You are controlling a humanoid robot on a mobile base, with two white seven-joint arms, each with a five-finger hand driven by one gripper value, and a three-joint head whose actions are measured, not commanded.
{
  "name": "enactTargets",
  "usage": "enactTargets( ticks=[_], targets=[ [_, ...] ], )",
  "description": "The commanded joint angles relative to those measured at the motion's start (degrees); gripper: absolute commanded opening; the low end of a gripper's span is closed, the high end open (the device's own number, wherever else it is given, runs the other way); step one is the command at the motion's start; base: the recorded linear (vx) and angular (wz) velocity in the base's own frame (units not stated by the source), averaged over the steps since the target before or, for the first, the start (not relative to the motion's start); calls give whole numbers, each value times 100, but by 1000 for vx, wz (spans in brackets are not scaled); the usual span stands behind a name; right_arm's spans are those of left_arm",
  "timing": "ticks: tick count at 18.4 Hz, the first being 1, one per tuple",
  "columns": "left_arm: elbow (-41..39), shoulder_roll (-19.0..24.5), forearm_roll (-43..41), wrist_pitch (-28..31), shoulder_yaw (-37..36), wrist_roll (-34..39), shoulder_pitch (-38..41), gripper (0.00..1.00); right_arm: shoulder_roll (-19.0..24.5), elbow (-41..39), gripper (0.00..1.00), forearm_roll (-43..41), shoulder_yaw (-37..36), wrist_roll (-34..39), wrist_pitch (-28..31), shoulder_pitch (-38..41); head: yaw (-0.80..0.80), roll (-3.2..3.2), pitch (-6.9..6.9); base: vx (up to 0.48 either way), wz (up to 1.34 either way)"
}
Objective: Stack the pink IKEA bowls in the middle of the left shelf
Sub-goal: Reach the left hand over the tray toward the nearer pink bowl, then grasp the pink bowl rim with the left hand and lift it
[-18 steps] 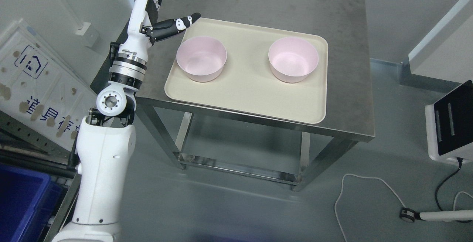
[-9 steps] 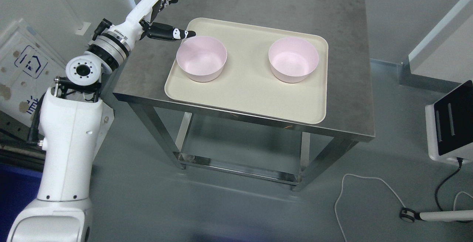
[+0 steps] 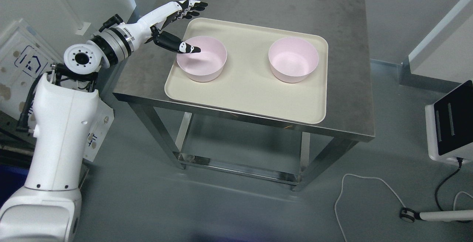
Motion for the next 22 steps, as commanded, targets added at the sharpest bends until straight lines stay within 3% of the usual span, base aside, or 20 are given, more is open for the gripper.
enactTargets(
  ticks=[1,4,7,15,19,22],
  targets=[
    [507,-14,-630,-48,-1055,-37,-219,83,-100,0,100,44,-53,-1,-4,0,0,0,0,0,0],
    [868,-129,-1060,-83,-1091,-37,-351,79,-100,0,100,44,-53,-1,-4,0,0,0,0,0,0],
    [930,-138,-1140,-205,-1091,-29,-387,63,-100,0,100,44,-53,-1,-4,0,0,0,0,0,0],
    [1237,-138,-1473,-1286,-1030,-20,-457,25,-100,0,100,44,-53,-1,-4,0,0,0,0,0,0],
    [1317,-252,-1492,-1691,-837,-20,-466,1,-100,0,100,44,-61,-1,-4,0,0,0,0,0,0],
    [1308,-358,-1492,-1736,-705,-11,-500,0,-100,0,100,44,-61,-1,-4,0,0,0,0,0,0]
  ],
)
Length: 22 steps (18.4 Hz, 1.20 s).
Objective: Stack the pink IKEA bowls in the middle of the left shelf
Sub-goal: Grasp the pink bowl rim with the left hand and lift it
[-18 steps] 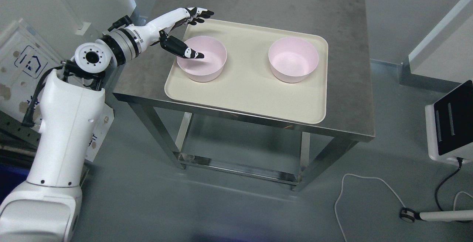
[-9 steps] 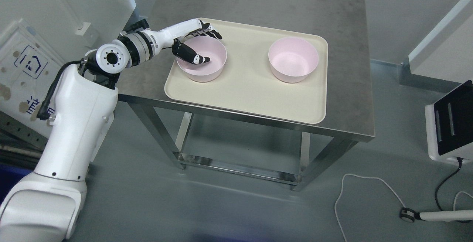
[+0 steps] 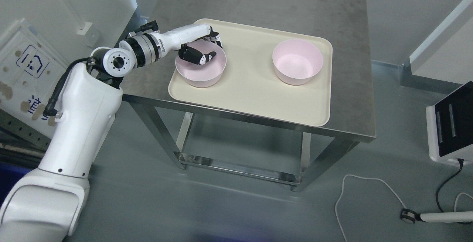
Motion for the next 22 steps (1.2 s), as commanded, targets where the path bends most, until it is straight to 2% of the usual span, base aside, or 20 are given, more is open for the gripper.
enactTargets(
  ticks=[1,2,4,5,7,11,15,17,22],
  targets=[
    [270,-244,-75,-104,217,-26,-108,0,-100,0,100,44,-62,35,-5,0,0,0,0,0,0],
    [261,-436,-48,-96,366,-43,-222,0,-100,0,100,44,-53,35,-5,0,0,0,0,0,0],
    [252,-1084,-39,-78,665,-131,-564,0,-100,0,100,44,-53,35,-5,0,0,0,0,0,0],
    [252,-1243,-39,-78,675,-192,-740,0,-100,0,100,44,-53,44,-5,0,0,0,0,0,0],
    [269,-1243,-31,-43,431,-351,-1153,1,-100,0,100,44,-53,35,-5,0,0,0,0,-3,-19],
    [296,-1243,154,-52,-1070,-159,-1330,2,-100,0,100,44,-61,35,-5,0,0,0,0,2,-15],
    [742,-1243,216,-60,-2486,1271,-1690,3,-100,0,100,44,-53,35,-5,0,0,0,0,1,12],
    [1305,-1243,286,-104,-2752,1591,-1893,3,-100,0,100,44,-53,44,-5,0,0,0,0,0,0],
    [1605,-1243,760,-34,-3191,1670,-1911,3,-100,0,100,44,-53,35,-5,0,0,0,0,0,0]
  ],
)
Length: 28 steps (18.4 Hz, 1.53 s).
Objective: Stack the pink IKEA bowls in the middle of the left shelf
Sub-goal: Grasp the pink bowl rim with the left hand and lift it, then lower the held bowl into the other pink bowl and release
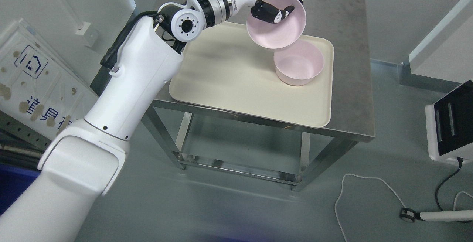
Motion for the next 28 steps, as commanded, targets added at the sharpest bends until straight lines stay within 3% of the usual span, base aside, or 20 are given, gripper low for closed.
enactTargets(
  ticks=[1,8,17,21,23,25,28],
  targets=[
    [826,-118,421,44,-1580,180,-215,3,-100,0,100,44,-61,-4,-9,0,0,0,0,0,0],
    [879,-118,676,167,-1571,453,-215,4,-100,0,100,44,-53,-4,-9,0,0,0,0,0,0],
    [914,-118,658,194,-1369,664,-259,16,-100,0,100,44,-61,-4,-9,0,0,0,0,0,0],
    [906,-118,702,168,-1150,655,-259,38,-100,0,100,44,-53,-4,-9,0,0,0,0,0,0],
    [800,-118,1104,115,-843,655,-242,44,-100,0,100,44,-53,5,-9,0,0,0,0,0,0],
    [555,-118,1615,-17,-413,664,-146,55,-100,0,100,44,-53,-4,-9,0,0,0,0,0,0],
    [29,-118,1625,-280,631,664,293,78,-100,0,100,44,-53,5,-9,0,0,0,0,0,0]
  ],
)
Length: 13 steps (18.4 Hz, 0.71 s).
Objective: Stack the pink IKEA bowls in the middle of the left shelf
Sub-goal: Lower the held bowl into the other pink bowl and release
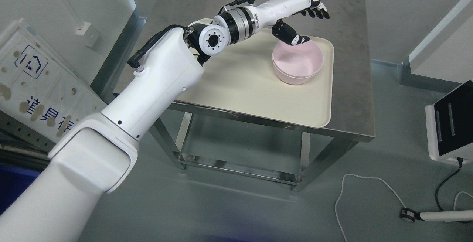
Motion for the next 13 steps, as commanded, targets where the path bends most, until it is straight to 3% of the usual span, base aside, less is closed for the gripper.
enactTargets(
  ticks=[1,4,6,7,13],
  targets=[
    [-936,85,419,-325,1823,-11,631,82,-100,0,100,44,-61,-5,-3,0,0,0,0,0,0],
    [-1753,85,419,-588,2065,-369,1429,87,-100,0,100,44,-61,4,-3,0,0,0,0,0,0],
    [-2063,85,306,-616,1986,-1385,1713,85,-100,0,100,44,-53,-5,-3,0,0,0,0,0,0],
    [-2073,85,-174,-616,1968,-1826,1749,85,-100,0,100,44,-53,-5,-3,0,0,0,0,0,0],
    [-2020,85,-2285,-397,1968,-1900,1758,84,-100,0,100,44,-53,-5,-3,0,0,0,0,0,0]
  ],
)
